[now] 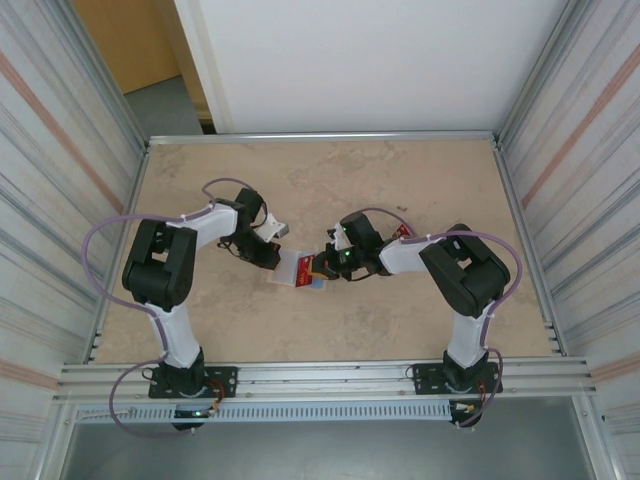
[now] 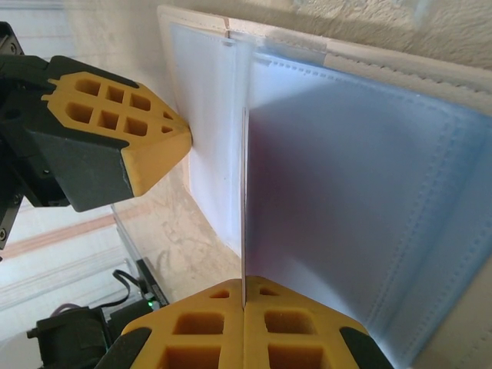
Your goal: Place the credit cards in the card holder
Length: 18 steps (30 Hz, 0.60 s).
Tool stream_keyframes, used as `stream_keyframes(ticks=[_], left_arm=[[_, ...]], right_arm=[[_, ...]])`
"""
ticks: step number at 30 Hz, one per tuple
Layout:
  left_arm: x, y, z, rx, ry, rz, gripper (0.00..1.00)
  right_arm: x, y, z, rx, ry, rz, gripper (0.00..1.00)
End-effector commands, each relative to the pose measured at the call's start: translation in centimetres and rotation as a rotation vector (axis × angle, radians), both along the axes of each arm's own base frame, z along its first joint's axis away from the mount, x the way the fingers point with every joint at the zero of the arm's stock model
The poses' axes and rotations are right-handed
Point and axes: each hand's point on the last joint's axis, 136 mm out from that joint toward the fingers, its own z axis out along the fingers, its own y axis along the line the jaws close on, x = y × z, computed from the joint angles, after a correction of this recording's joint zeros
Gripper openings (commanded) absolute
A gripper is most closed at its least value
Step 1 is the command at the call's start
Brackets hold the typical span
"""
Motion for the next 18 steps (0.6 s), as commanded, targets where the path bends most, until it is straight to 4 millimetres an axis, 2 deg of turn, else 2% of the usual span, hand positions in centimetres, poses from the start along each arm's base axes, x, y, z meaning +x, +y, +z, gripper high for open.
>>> stream_keyframes(ticks=[1,8,18], left_arm=[[-0.3,0.7,-0.6,0.040,0.017,-0.018,0.00],[-0.4,0.6,-0.5,0.038,0.011,-0.020,0.00],[-0.3,0.7,-0.4,0.037,0.006,-0.017,0.00]], right_arm=[[-0.6,0.2,-0.5,0.012,0.020,0.013,0.00],[-0.4,0.5,-0.4,0.025,0.016,0.022,0.00],[0.3,0.7,-1.5,0.026,0.023,0.022,0.00]])
